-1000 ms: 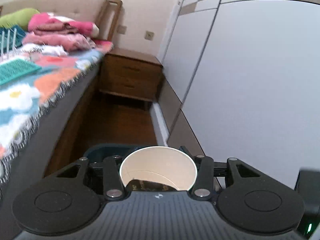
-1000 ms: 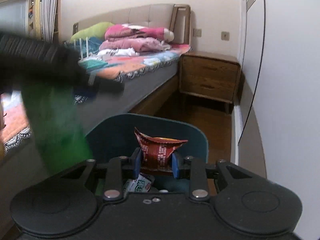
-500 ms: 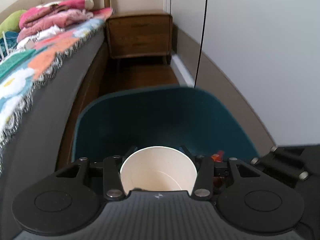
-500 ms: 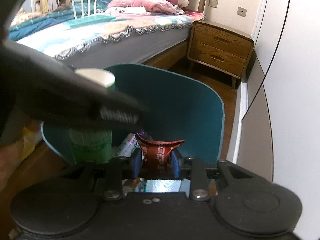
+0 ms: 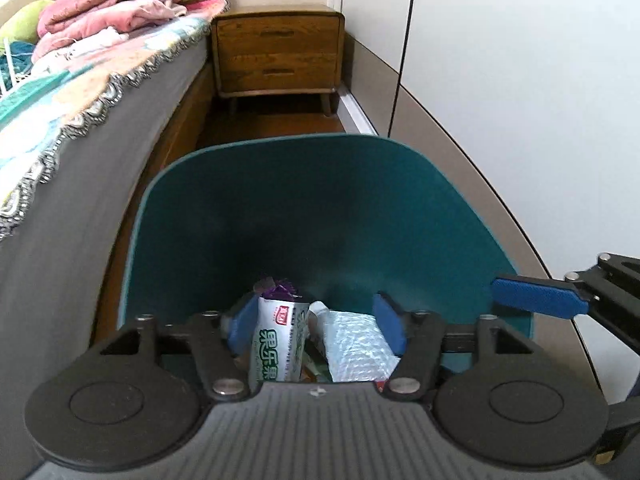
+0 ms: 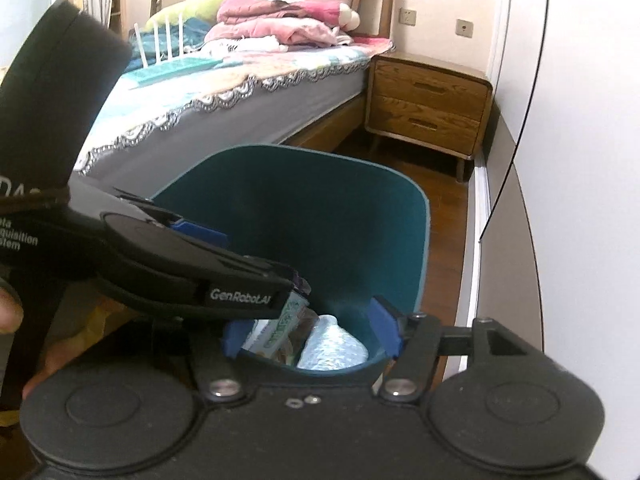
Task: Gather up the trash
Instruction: 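Open both tools to drop the can and wrapper into the wastebasket, then move both open tools back down to the trash pile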
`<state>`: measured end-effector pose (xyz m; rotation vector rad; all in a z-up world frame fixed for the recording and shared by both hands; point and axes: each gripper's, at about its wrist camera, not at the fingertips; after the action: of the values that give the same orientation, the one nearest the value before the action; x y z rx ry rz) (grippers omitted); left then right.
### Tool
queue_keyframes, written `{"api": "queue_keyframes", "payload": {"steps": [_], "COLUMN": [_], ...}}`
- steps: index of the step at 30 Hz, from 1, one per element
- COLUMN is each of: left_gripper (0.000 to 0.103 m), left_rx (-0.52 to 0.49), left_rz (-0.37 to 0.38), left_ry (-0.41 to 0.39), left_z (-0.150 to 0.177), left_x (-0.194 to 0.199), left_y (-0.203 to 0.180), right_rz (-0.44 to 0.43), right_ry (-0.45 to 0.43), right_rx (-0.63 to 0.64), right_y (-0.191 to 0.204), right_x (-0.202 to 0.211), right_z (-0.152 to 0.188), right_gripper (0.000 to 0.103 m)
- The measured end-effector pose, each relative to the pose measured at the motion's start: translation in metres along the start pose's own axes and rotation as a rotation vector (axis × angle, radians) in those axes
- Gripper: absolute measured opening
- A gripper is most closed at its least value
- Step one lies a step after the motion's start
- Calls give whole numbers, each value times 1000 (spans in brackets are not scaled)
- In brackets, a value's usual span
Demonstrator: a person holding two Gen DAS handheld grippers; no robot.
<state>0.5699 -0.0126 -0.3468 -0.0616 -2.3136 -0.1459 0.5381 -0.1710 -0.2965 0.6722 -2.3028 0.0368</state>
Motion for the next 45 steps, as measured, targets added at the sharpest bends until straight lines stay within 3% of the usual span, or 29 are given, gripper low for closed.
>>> {"api": "queue_keyframes", "payload": {"steps": [4, 7, 10, 20, 26, 29, 38, 45], "left_gripper": [67, 75, 76, 79, 80, 80, 80, 80], "left_rx": [8, 0, -25, -72, -88, -84, -97, -157], "left_rz": [39, 53, 76, 61, 100, 121, 165, 229], "left_ry": [-34, -64, -89, -99, -17, 40, 217, 359], "left_z": [-1, -1, 3, 36, 77, 103, 177, 231], "left_x": [18, 37, 57, 101, 100, 87, 24, -37], "left_y": [0, -2, -4, -15, -15, -14, -35, -69], "right_rz": [-14, -27, -41, -59, -42, -51, 39, 103], "right_ry": [-43, -79, -105, -111, -35, 51, 292, 461], "right_rx": [-39, -70, -94, -139, -182, -193, -179, -199], "right_y": [-5, -9, -11, -14, -24, -25, -38, -53], "right_x": [20, 40, 59, 102, 101, 83, 11, -35], "right_z": [3, 5, 11, 48, 84, 105, 179, 257], "right_gripper": [67, 68, 73, 85, 92, 94, 97, 96]}}
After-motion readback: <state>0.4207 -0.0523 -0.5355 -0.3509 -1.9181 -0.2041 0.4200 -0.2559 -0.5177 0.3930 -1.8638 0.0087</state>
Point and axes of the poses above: each gripper's, at about its wrist camera, not at the fingertips, and x roughly against the way its jaws point, y to its left, z to its underside, and after that the axes turned 11 degrees about -x, right-handed
